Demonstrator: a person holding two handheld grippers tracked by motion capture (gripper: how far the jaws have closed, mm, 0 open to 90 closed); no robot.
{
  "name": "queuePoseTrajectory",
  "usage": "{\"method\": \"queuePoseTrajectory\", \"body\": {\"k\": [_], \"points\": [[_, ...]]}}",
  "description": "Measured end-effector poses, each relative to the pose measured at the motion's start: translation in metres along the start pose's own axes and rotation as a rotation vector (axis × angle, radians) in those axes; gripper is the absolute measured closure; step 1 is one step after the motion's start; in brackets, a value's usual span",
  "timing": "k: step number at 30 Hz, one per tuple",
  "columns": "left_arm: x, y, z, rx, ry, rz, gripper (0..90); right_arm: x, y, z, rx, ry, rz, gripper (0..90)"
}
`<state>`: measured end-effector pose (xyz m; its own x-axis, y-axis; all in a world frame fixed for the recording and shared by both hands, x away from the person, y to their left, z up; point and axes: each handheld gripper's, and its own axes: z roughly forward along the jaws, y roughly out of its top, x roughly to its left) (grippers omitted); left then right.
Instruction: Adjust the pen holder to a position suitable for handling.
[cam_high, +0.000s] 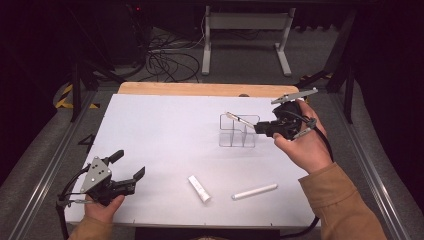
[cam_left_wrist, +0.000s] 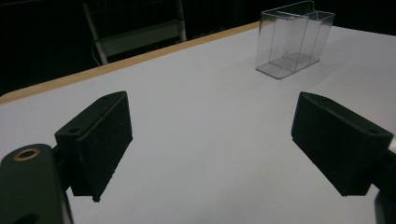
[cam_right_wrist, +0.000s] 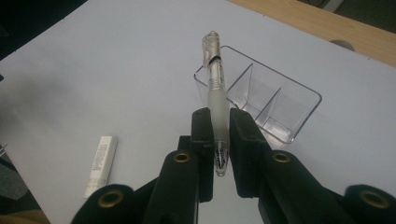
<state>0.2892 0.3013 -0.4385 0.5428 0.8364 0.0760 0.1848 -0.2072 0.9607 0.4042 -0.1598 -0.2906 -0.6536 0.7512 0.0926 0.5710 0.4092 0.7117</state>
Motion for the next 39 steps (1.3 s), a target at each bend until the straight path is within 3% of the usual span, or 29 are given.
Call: {"method": "queuePoseTrajectory", "body": {"k": [25,39], "points": [[0.0,0.0,0.0,0.0,0.002,-0.002,13.4,-0.007,0.032,0.018,0.17,-0.021,0.031,81.2],[0.001,0.0,0.0,0.001,0.002,-0.002,13.4,-0.007,0.038,0.025,0.225,-0.036,0.031,81.2]]}}
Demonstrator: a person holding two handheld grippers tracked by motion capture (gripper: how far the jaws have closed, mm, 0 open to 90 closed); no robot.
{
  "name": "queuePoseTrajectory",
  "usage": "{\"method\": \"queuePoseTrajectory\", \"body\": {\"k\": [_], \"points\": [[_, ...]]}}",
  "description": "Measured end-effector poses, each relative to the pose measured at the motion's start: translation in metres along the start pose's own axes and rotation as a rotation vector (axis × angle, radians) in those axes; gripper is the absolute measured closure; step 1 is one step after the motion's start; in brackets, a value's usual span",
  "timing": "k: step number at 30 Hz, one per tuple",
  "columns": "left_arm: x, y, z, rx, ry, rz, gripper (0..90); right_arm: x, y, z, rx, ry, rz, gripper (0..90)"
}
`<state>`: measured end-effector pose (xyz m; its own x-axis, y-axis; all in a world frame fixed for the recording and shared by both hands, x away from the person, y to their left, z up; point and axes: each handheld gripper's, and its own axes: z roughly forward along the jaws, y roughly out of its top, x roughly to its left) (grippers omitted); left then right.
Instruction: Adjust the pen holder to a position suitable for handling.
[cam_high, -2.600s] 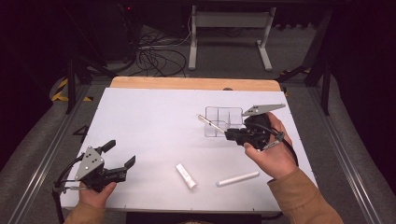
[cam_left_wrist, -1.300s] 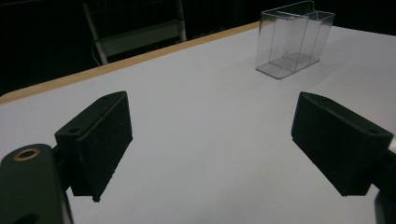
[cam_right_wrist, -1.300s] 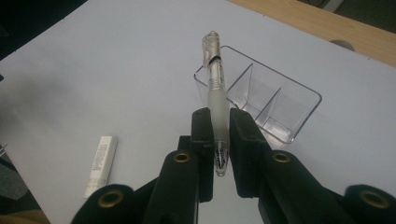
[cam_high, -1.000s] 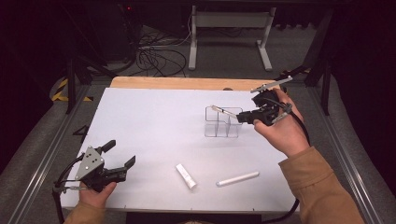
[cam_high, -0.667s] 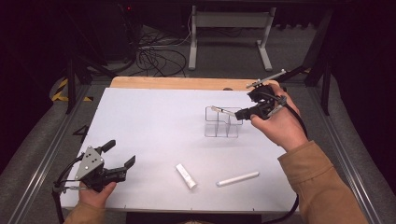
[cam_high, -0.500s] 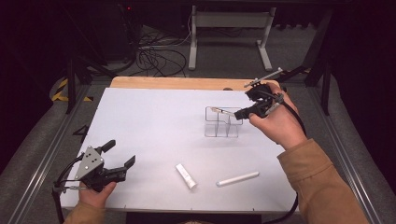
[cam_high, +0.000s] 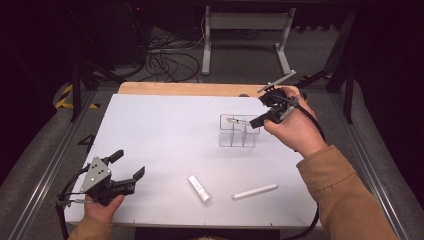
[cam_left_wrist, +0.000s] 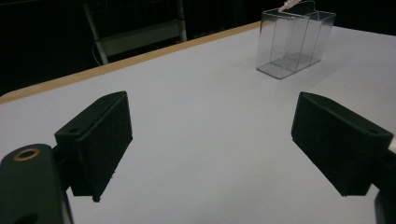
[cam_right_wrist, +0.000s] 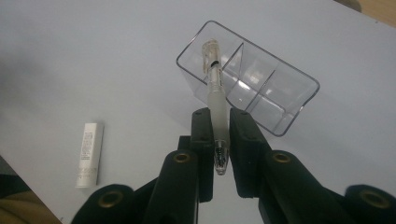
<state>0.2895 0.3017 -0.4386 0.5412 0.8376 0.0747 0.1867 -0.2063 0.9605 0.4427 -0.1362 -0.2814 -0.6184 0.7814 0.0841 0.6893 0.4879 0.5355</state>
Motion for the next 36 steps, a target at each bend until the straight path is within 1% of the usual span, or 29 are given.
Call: {"method": "queuePoseTrajectory", "body": {"k": [7,11,12,18,21,23,25,31,36], "points": [[0.0,0.0,0.0,0.001,0.0,0.003,13.4,0.003,0.006,0.003,0.037,-0.002,-0.002,81.2],[0.0,0.0,0.0,0.001,0.001,0.001,13.4,0.006,0.011,0.005,0.065,-0.012,0.007,81.1],[0.0,0.0,0.0,0.001,0.001,0.002,13.4,0.006,0.012,0.006,0.066,-0.013,-0.001,81.1],[0.001,0.0,0.0,0.001,0.001,0.001,13.3,0.008,0.018,0.009,0.097,-0.025,0.003,81.1],[0.001,0.0,0.0,0.001,0.0,0.002,13.4,0.008,0.02,0.012,0.103,-0.03,-0.002,81.1],[0.001,0.0,0.0,0.001,0.001,0.002,13.4,0.009,0.022,0.014,0.106,-0.028,0.006,81.1],[0.001,0.0,0.0,0.0,0.001,0.003,13.4,0.008,0.023,0.016,0.11,-0.027,0.002,81.1],[0.001,0.0,0.0,0.003,-0.001,0.003,13.4,0.008,0.027,0.024,0.133,-0.032,0.014,81.0],[0.001,0.0,0.0,0.001,0.003,0.003,13.4,0.009,0.031,0.031,0.147,-0.036,0.015,80.9]]}}
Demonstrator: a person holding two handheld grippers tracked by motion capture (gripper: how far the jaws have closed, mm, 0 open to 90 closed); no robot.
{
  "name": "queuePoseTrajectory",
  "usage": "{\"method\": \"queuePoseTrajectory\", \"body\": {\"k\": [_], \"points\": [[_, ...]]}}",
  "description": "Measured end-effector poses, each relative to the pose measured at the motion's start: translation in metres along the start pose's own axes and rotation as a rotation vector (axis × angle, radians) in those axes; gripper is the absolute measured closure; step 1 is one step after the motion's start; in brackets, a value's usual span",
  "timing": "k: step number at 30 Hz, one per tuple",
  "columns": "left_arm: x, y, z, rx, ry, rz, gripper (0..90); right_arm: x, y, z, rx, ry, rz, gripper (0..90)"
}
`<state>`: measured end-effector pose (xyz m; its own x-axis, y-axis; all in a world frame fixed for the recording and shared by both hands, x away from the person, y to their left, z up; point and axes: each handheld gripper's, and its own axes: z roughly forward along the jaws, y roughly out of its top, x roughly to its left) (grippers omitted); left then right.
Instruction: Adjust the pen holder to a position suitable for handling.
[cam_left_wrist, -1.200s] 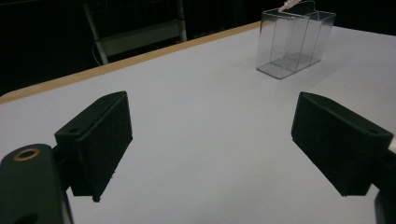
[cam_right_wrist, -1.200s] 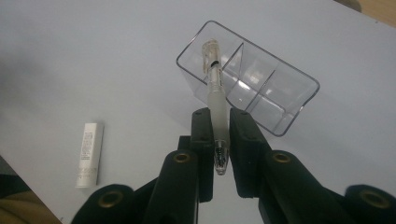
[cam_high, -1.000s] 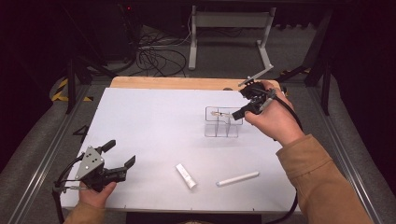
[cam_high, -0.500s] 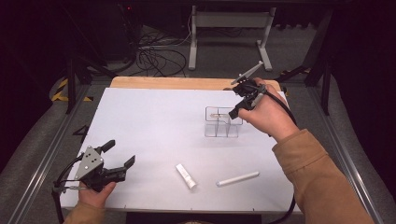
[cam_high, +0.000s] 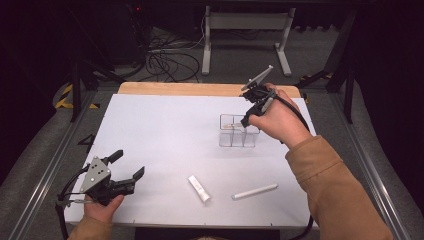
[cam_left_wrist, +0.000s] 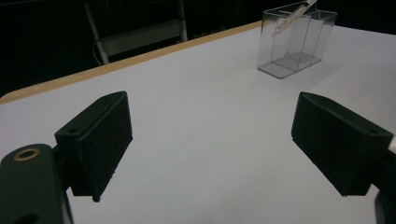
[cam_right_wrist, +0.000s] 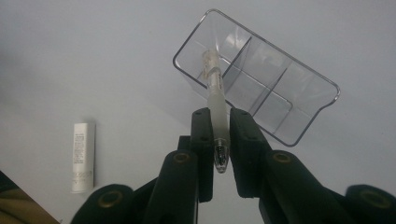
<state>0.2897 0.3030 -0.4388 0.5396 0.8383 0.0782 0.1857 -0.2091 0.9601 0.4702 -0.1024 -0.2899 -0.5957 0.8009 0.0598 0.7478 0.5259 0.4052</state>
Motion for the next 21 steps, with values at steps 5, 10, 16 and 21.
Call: {"method": "queuePoseTrajectory", "body": {"k": [5,10,16,21], "points": [[0.0,0.0,0.0,0.001,-0.001,-0.001,13.4,0.001,0.0,0.002,-0.053,0.006,-0.014,77.8],[0.0,0.0,0.0,0.0,-0.001,-0.002,13.4,0.002,-0.004,-0.003,-0.173,0.029,-0.055,56.4],[-0.001,0.0,0.0,0.0,0.001,0.001,13.3,0.003,-0.018,-0.008,-0.272,0.048,-0.075,44.9],[-0.001,0.0,0.001,-0.001,-0.001,0.001,13.3,-0.001,-0.035,-0.012,-0.357,0.066,-0.091,39.9]]}}
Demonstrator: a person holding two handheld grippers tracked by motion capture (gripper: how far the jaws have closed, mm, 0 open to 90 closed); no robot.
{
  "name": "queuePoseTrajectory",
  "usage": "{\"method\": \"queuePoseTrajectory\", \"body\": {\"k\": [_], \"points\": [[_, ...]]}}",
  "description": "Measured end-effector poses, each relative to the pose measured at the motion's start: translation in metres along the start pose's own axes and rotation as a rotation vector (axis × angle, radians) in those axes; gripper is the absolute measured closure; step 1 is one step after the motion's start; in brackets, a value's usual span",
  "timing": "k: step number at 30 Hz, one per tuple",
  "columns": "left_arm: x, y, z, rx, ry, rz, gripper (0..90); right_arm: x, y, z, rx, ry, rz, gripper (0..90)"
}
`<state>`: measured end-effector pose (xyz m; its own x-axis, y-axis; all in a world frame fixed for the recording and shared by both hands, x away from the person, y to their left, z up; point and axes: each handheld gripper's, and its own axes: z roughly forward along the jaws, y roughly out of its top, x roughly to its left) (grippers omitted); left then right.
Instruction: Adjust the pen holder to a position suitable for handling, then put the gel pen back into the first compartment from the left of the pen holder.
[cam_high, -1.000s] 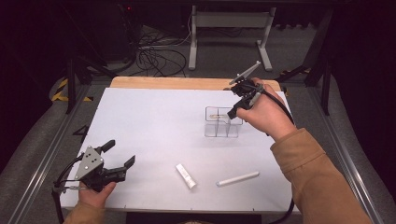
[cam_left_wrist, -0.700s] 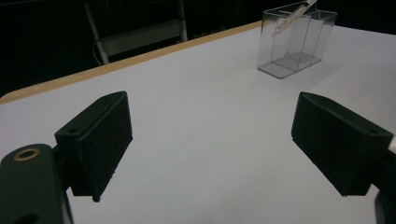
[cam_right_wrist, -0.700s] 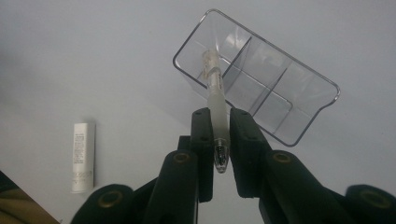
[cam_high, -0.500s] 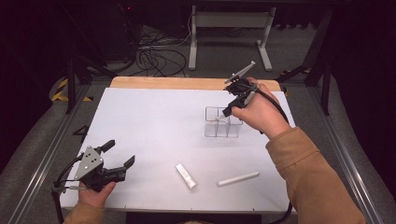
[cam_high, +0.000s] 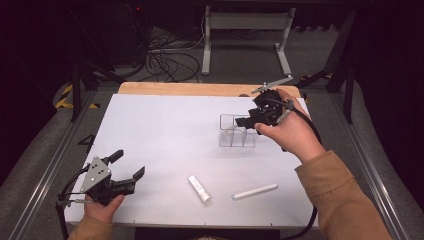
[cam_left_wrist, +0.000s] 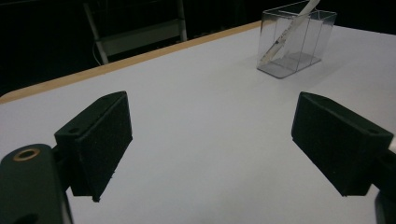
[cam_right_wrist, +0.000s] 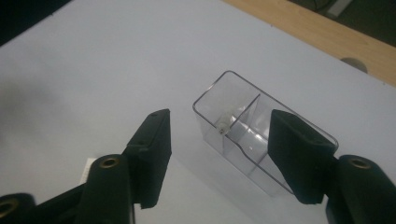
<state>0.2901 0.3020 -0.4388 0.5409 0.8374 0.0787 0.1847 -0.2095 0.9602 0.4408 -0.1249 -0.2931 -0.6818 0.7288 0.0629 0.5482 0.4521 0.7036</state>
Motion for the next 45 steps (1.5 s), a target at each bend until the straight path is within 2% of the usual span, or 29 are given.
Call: {"method": "queuePoseTrajectory", "body": {"k": [8,11,15,20,28,39,42,45], "points": [[0.0,0.001,0.001,-0.003,-0.004,-0.001,13.2,0.002,-0.02,-0.017,-0.149,0.064,-0.038,39.1],[-0.001,0.001,0.002,-0.006,-0.003,-0.002,13.2,0.003,-0.027,-0.022,-0.183,0.085,-0.059,39.4],[-0.001,0.001,0.001,-0.004,-0.004,0.0,13.2,0.003,-0.036,-0.025,-0.21,0.099,-0.058,39.4],[-0.001,0.001,0.002,-0.004,-0.003,-0.001,13.3,0.0,-0.045,-0.026,-0.236,0.115,-0.07,39.2],[-0.001,0.001,0.002,-0.004,-0.002,0.002,13.3,-0.001,-0.054,-0.024,-0.237,0.129,-0.079,38.8],[-0.001,0.001,0.002,-0.006,-0.002,-0.004,13.3,-0.003,-0.062,-0.026,-0.241,0.128,-0.059,36.9],[-0.001,0.001,0.002,-0.005,-0.002,-0.001,13.2,-0.003,-0.064,-0.026,-0.248,0.132,-0.072,36.8],[-0.001,0.001,0.002,-0.002,-0.002,0.0,13.2,-0.002,-0.066,-0.027,-0.253,0.145,-0.105,36.4]]}}
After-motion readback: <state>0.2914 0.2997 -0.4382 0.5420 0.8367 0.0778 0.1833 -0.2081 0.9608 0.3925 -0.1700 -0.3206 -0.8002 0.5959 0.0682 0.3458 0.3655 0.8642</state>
